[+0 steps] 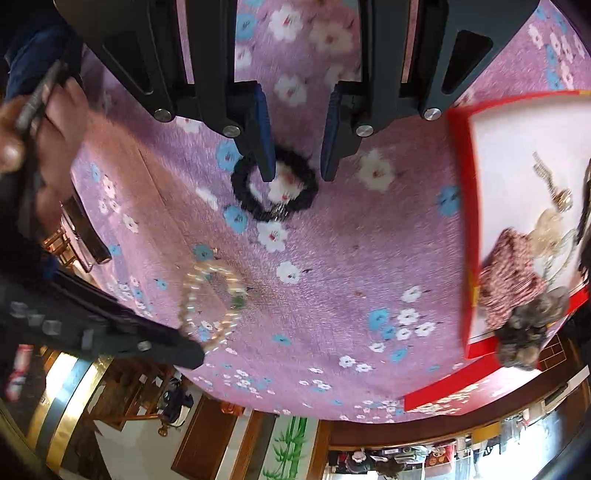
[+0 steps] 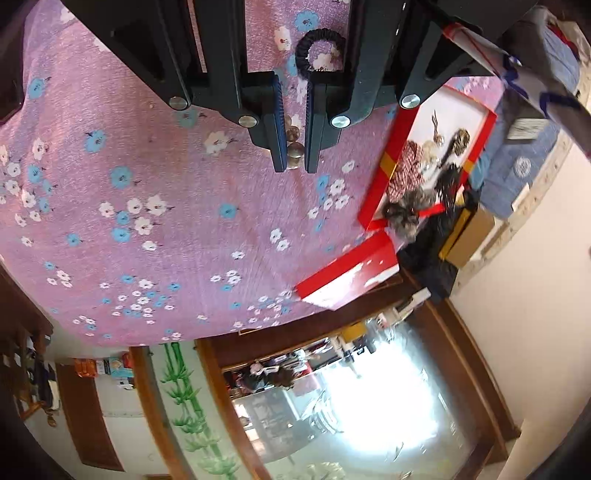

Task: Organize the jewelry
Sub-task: 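Grasp the black bead bracelet with the left gripper while the right grasps the pearl bracelet, then lift the black bracelet and pearl bracelet and carry them toward the red box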

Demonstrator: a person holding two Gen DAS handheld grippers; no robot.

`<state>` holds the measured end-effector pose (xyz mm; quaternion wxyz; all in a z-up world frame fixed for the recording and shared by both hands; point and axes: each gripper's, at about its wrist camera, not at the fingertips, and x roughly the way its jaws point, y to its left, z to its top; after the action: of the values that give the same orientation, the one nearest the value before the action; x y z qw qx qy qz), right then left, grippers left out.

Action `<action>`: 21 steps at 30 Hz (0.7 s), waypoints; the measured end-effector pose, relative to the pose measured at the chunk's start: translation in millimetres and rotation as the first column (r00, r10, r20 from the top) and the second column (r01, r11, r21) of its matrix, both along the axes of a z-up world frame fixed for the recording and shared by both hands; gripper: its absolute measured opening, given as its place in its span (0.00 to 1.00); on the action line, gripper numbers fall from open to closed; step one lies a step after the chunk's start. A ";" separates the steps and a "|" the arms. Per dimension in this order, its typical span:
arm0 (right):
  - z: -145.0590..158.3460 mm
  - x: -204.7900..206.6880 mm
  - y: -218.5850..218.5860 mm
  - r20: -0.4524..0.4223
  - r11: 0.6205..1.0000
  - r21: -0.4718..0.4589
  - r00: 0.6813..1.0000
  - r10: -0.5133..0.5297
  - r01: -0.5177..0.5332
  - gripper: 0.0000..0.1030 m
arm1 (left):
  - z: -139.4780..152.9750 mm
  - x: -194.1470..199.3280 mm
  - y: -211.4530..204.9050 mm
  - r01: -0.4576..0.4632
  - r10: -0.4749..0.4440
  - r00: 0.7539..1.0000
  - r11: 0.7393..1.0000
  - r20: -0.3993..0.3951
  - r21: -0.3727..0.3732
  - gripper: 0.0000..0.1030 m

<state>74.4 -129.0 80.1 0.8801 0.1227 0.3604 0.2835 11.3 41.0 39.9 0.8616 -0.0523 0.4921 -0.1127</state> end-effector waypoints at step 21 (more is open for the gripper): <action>4.6 -2.7 -4.1 0.011 1.000 0.024 1.000 0.004 -0.005 0.10 | 3.2 13.1 -6.9 -0.060 0.052 0.981 0.998 0.187 0.037 0.03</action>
<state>71.7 -133.1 84.7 0.8798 0.1311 0.3526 0.2906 24.4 34.1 43.1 0.9075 -0.0373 0.4102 -0.0824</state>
